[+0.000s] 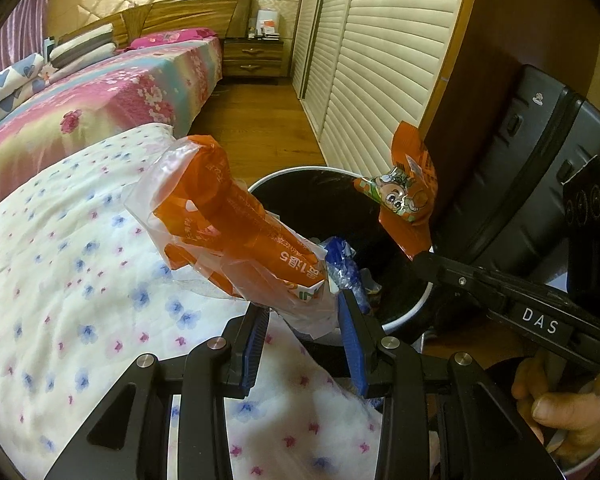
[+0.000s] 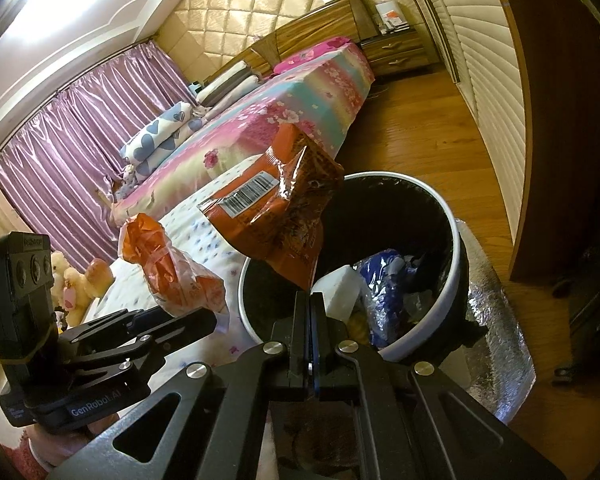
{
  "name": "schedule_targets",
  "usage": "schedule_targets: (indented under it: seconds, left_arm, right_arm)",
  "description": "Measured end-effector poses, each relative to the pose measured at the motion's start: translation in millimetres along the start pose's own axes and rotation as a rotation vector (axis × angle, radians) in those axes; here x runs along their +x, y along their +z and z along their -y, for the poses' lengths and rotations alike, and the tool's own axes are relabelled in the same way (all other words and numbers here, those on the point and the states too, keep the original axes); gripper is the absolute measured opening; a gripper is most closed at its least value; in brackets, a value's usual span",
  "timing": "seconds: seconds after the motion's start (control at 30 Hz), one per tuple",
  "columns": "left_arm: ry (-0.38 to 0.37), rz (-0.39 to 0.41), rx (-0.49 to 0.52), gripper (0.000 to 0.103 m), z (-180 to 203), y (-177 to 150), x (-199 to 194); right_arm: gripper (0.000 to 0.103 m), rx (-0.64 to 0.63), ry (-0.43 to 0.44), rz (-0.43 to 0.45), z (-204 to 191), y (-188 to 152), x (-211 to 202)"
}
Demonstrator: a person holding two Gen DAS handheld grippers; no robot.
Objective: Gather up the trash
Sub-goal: 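Carry the orange wrapper and orange plastic bag over the trash bin, then open the left tool to drop the orange bag while the right tool drops the wrapper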
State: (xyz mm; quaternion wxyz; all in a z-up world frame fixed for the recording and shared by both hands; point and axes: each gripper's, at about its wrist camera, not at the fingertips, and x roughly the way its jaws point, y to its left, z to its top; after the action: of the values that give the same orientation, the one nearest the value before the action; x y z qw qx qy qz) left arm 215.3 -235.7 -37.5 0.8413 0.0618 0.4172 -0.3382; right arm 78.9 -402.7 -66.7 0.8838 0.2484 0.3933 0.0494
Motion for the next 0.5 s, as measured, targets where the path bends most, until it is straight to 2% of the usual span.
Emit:
schedule_targets:
  seconds: [0.5]
  left_arm:
    - [-0.017, -0.026, -0.007, 0.036, 0, 7, 12]
  right_arm:
    - [0.0, 0.023, -0.008, -0.026, 12, 10, 10]
